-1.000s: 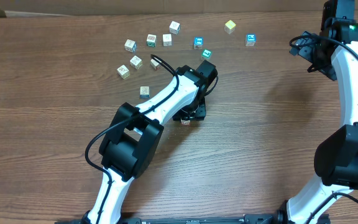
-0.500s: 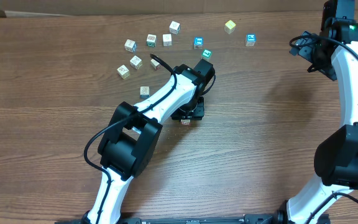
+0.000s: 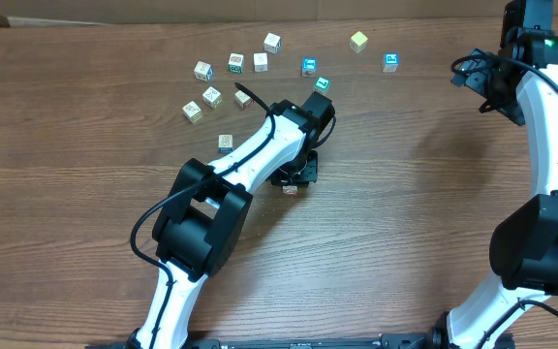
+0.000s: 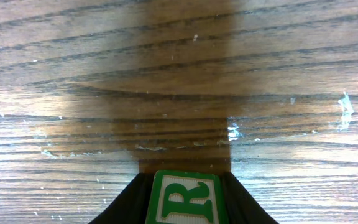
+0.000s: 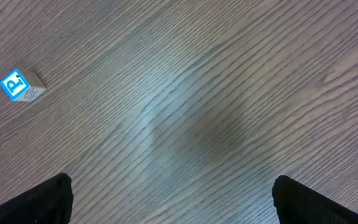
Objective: Form a tower
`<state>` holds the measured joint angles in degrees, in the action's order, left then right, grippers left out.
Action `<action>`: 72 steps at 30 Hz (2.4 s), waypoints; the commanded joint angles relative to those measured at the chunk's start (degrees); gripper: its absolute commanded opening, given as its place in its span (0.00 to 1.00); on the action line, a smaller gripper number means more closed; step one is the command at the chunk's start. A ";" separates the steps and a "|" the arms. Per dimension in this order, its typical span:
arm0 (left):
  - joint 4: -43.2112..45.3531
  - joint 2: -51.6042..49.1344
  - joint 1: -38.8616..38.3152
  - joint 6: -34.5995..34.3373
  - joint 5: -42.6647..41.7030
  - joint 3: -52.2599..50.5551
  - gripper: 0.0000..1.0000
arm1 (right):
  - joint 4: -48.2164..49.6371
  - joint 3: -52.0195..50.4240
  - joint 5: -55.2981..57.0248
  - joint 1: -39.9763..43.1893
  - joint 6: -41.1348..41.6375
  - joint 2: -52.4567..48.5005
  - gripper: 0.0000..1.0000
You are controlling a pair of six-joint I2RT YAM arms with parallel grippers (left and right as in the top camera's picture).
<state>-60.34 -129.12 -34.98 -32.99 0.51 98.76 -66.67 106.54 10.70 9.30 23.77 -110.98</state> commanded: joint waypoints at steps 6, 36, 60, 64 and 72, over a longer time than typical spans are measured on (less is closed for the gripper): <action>0.42 -1.70 0.39 -7.37 0.98 -1.92 0.23 | 0.20 0.28 0.20 0.09 0.00 0.37 1.00; 2.67 -1.70 0.50 -6.19 1.42 -1.92 0.67 | 0.20 0.28 0.20 0.09 0.00 0.37 1.00; -1.40 -1.27 7.58 2.91 2.32 17.88 0.99 | 0.20 0.28 0.20 0.09 0.00 0.37 1.00; -3.34 -1.27 10.75 5.51 5.60 20.68 0.98 | 0.20 0.28 0.20 0.09 0.00 0.37 1.00; -9.77 -1.29 16.06 7.76 5.68 16.87 0.91 | 0.20 0.28 0.20 0.09 0.00 0.37 1.00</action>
<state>-69.19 -130.41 -20.62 -28.03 5.02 118.28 -66.67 106.54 10.72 9.30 23.77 -110.98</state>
